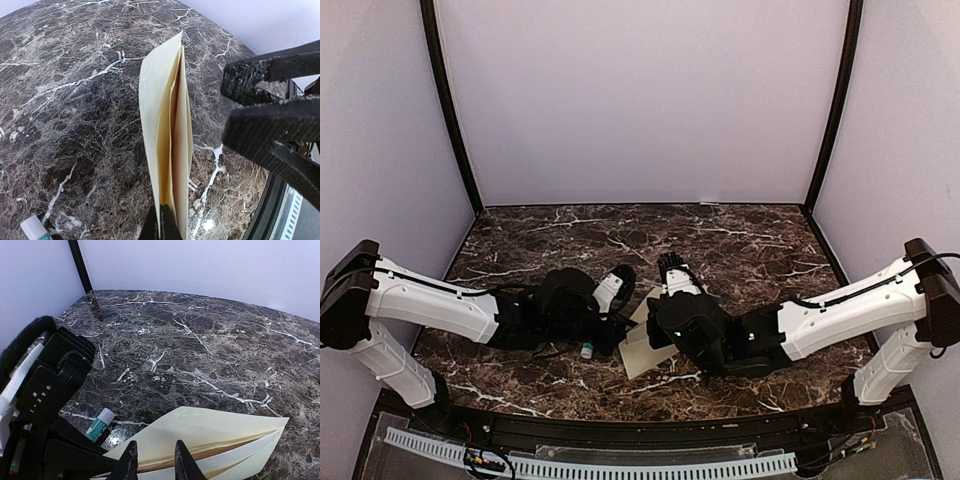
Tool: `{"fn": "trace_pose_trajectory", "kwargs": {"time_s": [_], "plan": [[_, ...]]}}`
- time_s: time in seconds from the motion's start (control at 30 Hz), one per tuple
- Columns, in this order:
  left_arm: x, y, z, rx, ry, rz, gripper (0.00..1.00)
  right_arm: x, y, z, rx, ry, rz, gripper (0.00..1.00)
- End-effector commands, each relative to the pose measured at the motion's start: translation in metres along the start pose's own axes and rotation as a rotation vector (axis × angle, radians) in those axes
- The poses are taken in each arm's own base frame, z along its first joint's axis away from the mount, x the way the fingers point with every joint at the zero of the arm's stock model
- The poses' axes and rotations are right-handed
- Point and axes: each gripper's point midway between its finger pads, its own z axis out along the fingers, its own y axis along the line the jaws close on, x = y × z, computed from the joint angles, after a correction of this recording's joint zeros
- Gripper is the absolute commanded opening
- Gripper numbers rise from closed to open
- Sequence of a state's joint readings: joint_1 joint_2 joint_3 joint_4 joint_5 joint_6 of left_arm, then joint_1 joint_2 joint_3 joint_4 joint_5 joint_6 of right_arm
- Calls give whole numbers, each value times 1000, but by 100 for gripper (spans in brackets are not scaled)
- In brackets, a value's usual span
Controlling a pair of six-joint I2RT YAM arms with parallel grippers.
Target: Place the letter into the envelope and seal it
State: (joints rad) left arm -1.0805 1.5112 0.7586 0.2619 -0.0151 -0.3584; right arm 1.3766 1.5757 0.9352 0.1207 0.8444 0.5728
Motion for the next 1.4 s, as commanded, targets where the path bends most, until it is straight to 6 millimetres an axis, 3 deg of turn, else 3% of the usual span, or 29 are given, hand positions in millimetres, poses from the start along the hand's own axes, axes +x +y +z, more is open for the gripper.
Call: {"fn": "trace_pose_trajectory", "kwargs": {"time_s": [0.0, 0.53, 0.8, 1.37], "plan": [[-17, -6, -5, 5, -47, 21, 0, 5, -4, 1, 17, -1, 37, 22], [-19, -32, -12, 50, -69, 101, 0, 49, -6, 13, -17, 139, 60, 22], [-22, -35, -14, 20, -89, 123, 0, 66, -6, 12, -22, 205, 83, 20], [-23, -47, -20, 11, -115, 180, 0, 84, -17, 9, 8, 246, 112, 21]]}}
